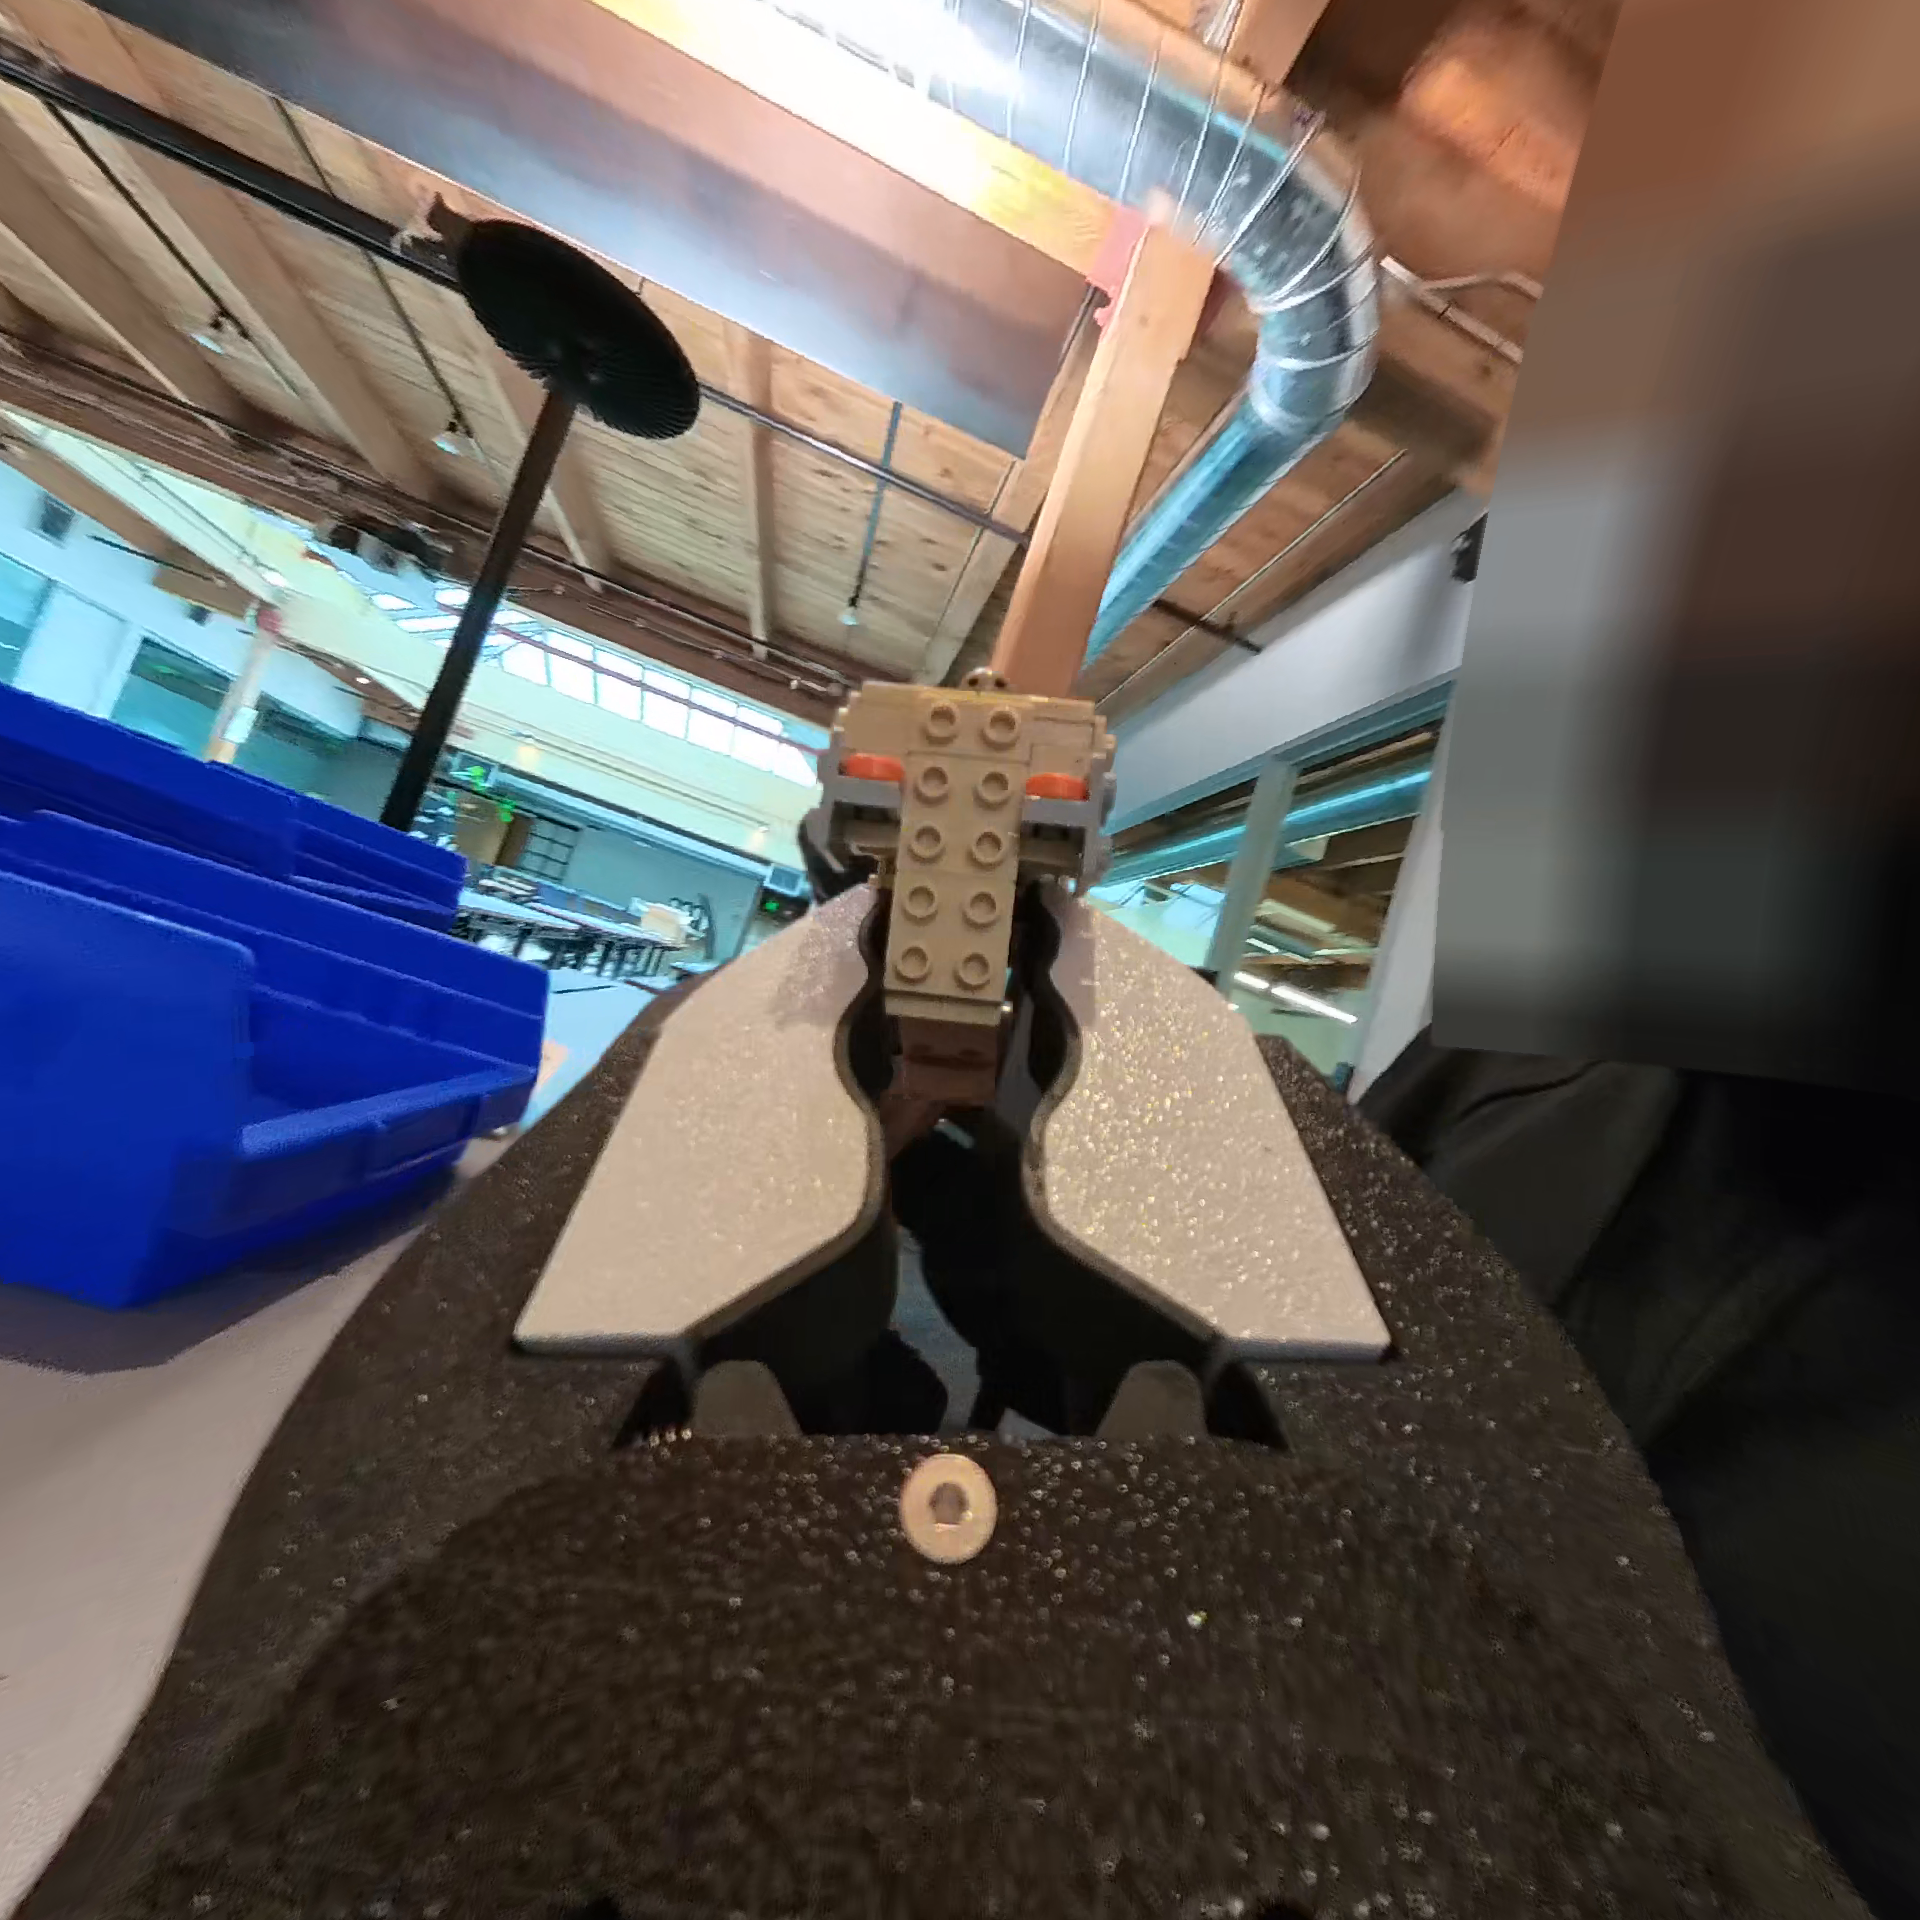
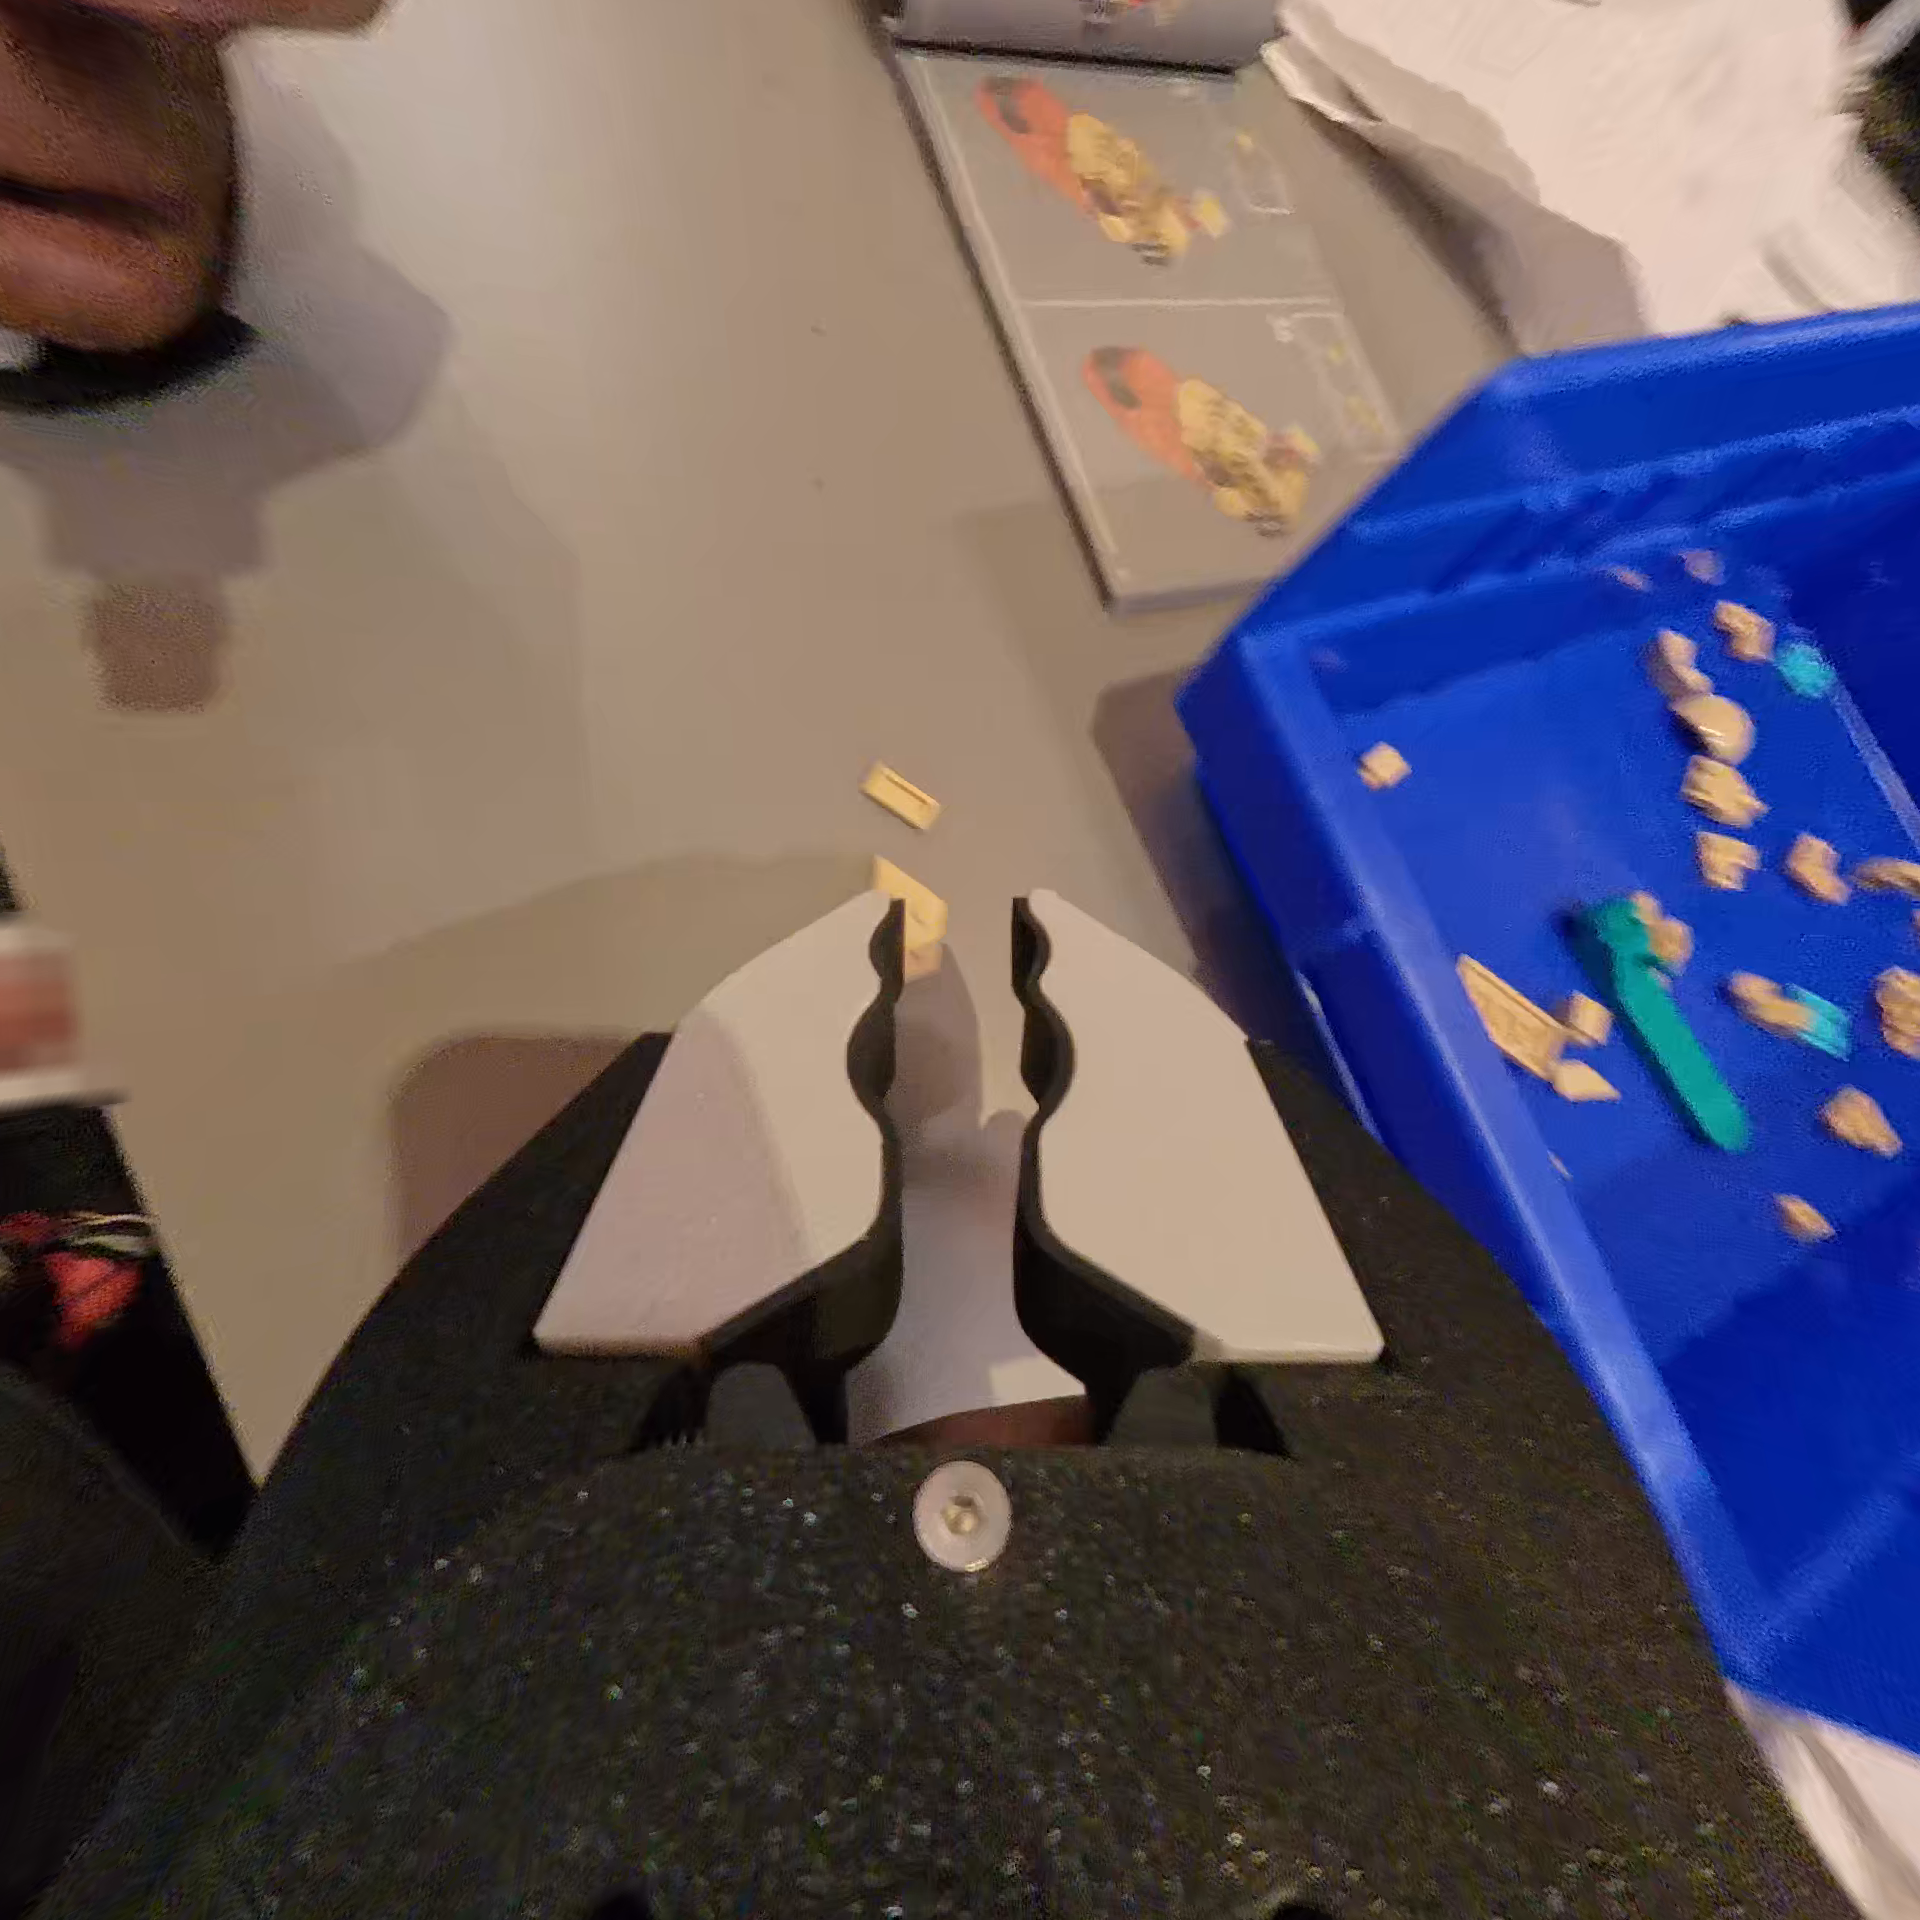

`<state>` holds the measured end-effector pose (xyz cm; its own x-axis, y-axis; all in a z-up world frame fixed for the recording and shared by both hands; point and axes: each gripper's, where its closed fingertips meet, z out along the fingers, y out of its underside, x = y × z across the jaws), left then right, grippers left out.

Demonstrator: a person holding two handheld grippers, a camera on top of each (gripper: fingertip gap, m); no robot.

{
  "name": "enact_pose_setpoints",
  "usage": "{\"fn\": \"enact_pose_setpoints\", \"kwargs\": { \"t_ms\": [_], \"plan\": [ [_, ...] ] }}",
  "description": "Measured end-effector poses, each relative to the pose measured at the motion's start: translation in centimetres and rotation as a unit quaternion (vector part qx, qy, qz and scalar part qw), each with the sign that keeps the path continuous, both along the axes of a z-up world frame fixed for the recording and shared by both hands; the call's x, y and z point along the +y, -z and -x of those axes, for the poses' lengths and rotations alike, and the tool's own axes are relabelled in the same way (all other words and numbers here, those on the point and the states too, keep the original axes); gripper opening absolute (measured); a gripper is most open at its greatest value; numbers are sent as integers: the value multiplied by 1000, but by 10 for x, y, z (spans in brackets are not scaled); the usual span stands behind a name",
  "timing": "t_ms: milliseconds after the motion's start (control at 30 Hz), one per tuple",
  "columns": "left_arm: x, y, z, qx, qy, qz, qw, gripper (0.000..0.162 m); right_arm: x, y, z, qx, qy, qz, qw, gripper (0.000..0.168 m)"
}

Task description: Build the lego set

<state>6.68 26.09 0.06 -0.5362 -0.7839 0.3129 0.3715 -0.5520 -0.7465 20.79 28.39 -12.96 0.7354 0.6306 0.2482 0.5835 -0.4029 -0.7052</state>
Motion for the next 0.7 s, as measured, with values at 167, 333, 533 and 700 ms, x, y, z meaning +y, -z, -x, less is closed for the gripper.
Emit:
{"fn": "enact_pose_setpoints", "kwargs": {
  "t_ms": [167,333,533,700],
  "plan": [
    [1,0,8,-3,14,3,1000,23,16,19,18,-29,-37,45,998,17],
    [4,0,13,-4,5,1,1000,23,22,23,28,-63,-114,43,991,14],
    [3,0,12,1,3,-5,1000,23,28,31,24,-105,-149,81,980,13],
    [4,0,13,1,-2,-3,1000,22,33,37,25,-110,-144,105,978,1]
  ]
}}
